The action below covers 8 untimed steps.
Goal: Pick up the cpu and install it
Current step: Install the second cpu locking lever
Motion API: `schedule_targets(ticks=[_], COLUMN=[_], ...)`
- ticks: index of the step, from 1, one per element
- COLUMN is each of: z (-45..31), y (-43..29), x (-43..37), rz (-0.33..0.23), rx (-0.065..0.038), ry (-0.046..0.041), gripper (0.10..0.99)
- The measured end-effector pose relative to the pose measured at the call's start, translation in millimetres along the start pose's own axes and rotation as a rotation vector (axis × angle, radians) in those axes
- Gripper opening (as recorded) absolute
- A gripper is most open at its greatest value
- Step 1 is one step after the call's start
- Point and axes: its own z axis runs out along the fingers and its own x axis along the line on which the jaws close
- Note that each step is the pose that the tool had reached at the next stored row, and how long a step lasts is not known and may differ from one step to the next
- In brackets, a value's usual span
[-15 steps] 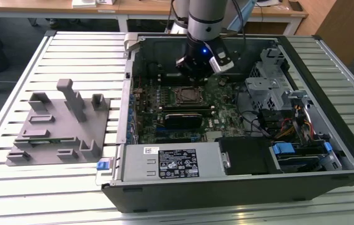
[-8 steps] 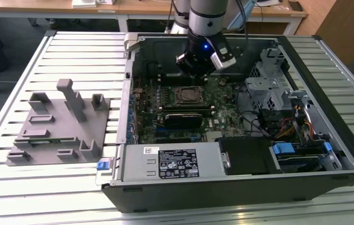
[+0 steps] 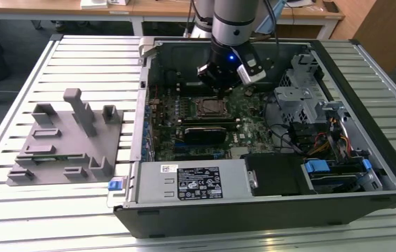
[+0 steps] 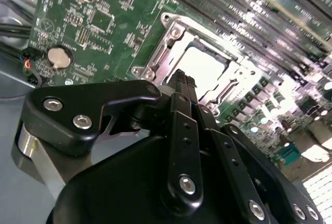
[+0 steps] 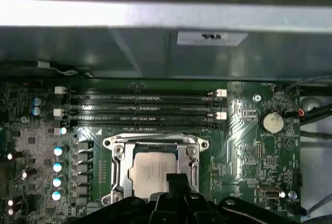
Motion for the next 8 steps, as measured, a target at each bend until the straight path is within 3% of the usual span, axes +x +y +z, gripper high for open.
schedule_targets(ticks=[8], z=[-4.3], y=[-6.6], x=[-0.1], rz=[0.0], rx=[-0.026], ry=[0.0005], gripper=[0.106])
